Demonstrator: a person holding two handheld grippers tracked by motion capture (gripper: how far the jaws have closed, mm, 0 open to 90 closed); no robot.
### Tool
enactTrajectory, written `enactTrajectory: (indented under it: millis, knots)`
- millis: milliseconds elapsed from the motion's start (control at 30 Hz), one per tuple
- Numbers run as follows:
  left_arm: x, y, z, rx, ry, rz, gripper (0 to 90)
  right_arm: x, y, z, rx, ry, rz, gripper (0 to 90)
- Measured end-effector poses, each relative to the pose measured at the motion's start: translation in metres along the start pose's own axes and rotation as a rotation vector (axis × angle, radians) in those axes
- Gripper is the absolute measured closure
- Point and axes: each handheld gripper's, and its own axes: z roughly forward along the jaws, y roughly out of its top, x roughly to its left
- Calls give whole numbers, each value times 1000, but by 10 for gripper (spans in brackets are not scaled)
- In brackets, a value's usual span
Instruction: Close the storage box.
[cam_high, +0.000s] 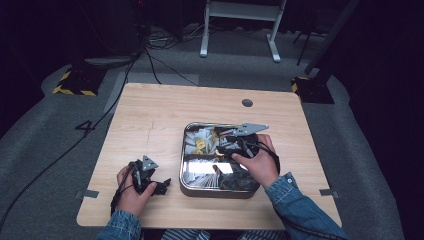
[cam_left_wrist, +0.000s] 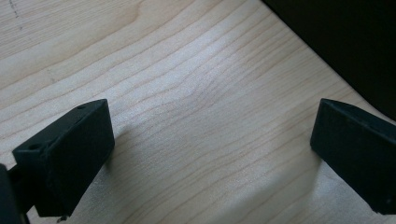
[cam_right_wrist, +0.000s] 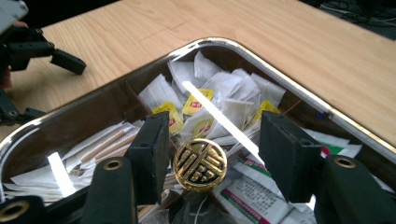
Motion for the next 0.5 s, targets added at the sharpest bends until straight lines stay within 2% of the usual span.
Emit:
enactTrajectory:
  millis: [267,500]
  knots:
    - [3,-4,-3,0,0,2,1,-12,12,-23,-40,2,6,429]
    - [5,-6,-5,2,0,0,1,-25,11,-39,-54,-12,17,411]
